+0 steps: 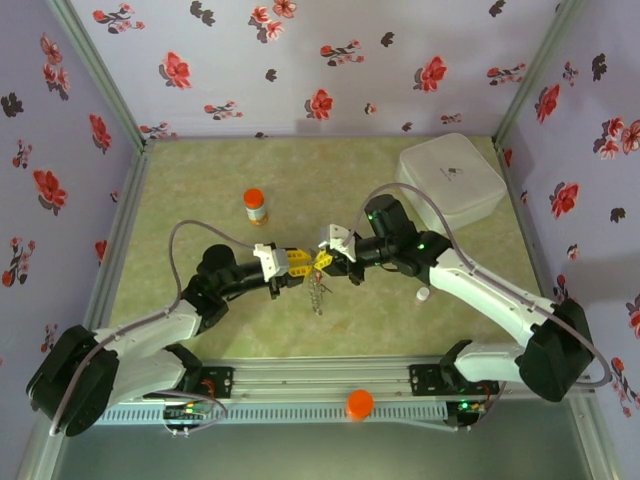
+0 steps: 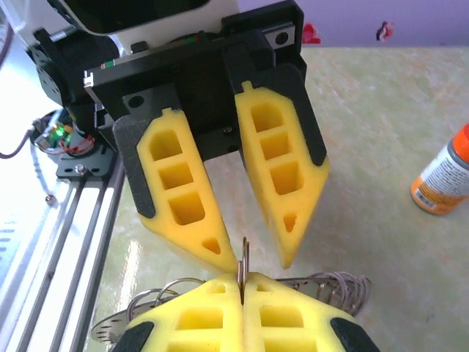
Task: Put the keys on the keyring
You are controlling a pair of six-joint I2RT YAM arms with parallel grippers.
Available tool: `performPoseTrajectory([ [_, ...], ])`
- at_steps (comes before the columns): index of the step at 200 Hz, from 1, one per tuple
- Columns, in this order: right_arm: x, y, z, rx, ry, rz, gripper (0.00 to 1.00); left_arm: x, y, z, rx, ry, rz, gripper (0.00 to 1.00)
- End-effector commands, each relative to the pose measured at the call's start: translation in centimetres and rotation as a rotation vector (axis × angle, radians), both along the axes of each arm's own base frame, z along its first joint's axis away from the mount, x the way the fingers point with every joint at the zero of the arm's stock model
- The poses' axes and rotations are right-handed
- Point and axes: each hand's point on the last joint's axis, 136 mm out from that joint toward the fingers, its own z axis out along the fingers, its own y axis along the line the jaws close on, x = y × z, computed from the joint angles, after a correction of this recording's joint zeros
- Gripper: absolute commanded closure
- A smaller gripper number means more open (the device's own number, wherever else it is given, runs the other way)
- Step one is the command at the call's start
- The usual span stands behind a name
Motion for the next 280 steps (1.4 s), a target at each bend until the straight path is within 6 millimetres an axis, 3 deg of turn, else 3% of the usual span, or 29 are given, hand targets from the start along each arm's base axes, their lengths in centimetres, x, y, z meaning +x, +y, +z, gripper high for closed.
performPoseTrajectory([
  [1, 0.8, -0.6, 0.7, -0.123, -0.08, -0.052, 1.0, 0.4, 0.0, 0.2, 0.058, -0.06, 0.029, 0.75],
  [47, 0.7, -0.9, -0.5, -0.305, -0.163, -0.04, 1.0, 0.5, 0.0, -0.4, 0.1, -0.052, 0.028, 0.78],
  [159, -0.1, 1.5, 0.0, -0.288, -0.153, 0.022, 1.0, -0.1, -0.3, -0.5, 0.093, -0.038, -0.005, 0.82],
  [201, -0.4, 1.5, 0.2, -0.252, -0.123, 0.003, 1.0, -0.1, -0.2, -0.3, 0.088, -0.054, -0.002, 1.0],
  [224, 0.5, 1.0, 3.4, -0.007, -0.033, -0.077, 0.75, -0.3, -0.1, 0.4, 0.057, -0.064, -0.002, 1.0],
  [236, 0.5, 0.1, 4.2, 0.072, -0.034, -0.088, 0.69, -0.4, -0.1, 0.8, 0.03, -0.068, -0.003, 1.0],
  [280, -0.4, -1.3, 3.2, 0.078, 0.032, -0.108, 0.62, -0.7, 0.0, 1.7, -0.031, -0.083, -0.008, 1.0],
])
